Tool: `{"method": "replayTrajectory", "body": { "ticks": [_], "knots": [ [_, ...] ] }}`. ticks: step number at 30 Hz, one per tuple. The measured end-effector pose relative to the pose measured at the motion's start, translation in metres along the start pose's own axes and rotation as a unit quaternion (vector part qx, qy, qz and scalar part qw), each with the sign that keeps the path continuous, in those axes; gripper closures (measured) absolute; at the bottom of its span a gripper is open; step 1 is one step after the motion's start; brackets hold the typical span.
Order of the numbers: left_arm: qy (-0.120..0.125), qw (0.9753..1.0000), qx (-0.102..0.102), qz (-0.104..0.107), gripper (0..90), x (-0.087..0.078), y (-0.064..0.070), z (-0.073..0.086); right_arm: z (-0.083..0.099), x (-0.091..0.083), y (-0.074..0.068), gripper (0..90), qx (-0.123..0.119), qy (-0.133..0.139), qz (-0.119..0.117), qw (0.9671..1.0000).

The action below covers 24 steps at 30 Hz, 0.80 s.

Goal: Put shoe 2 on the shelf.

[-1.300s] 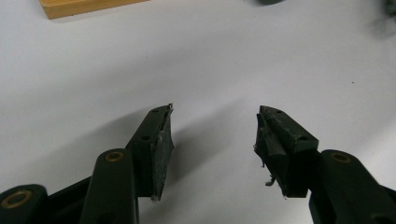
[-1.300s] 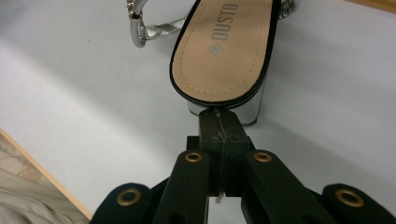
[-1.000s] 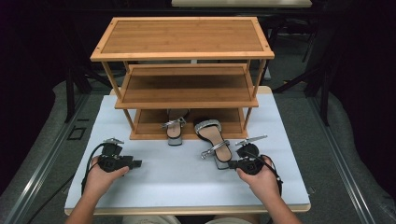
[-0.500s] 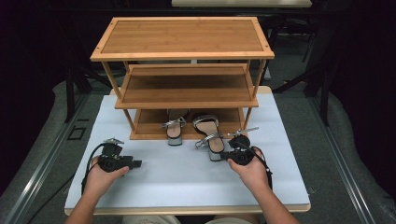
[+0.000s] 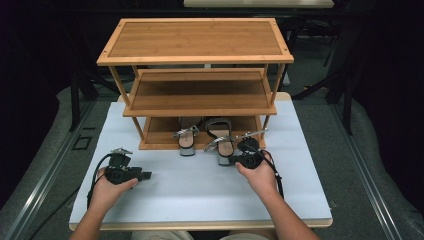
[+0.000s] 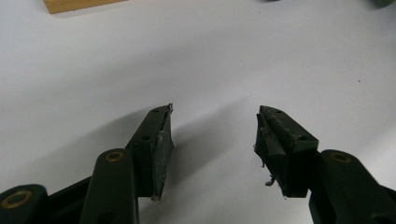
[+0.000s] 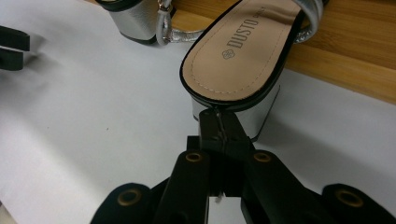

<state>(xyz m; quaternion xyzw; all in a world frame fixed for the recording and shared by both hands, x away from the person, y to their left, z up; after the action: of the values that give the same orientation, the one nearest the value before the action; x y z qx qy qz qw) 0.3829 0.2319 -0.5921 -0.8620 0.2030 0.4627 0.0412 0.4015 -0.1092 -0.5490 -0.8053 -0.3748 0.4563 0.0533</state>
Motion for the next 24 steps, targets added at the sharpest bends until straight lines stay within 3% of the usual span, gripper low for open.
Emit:
{"method": "replayTrajectory", "body": {
  "ticks": [24],
  "knots": [
    [-0.002, 1.0000, -0.002, -0.001, 45.9, 0.002, -0.004, 0.002, -0.028, 0.022, 0.013, 90.0, 0.016, 0.026, 0.005, 0.9995]
  ]
}}
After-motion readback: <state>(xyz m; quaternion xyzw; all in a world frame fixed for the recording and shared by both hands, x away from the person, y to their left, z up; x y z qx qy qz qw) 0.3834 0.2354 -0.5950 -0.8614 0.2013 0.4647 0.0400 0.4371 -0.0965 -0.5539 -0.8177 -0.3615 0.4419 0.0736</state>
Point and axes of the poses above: each handheld gripper's, and its own axes: x roughly forward along the jaws, z roughly out of its underside, y roughly to its right, the point moved 7 cm from there along x, roughly forward along the jaws, and after that the axes turned 12 degrees about -z, right-handed, at the moved point
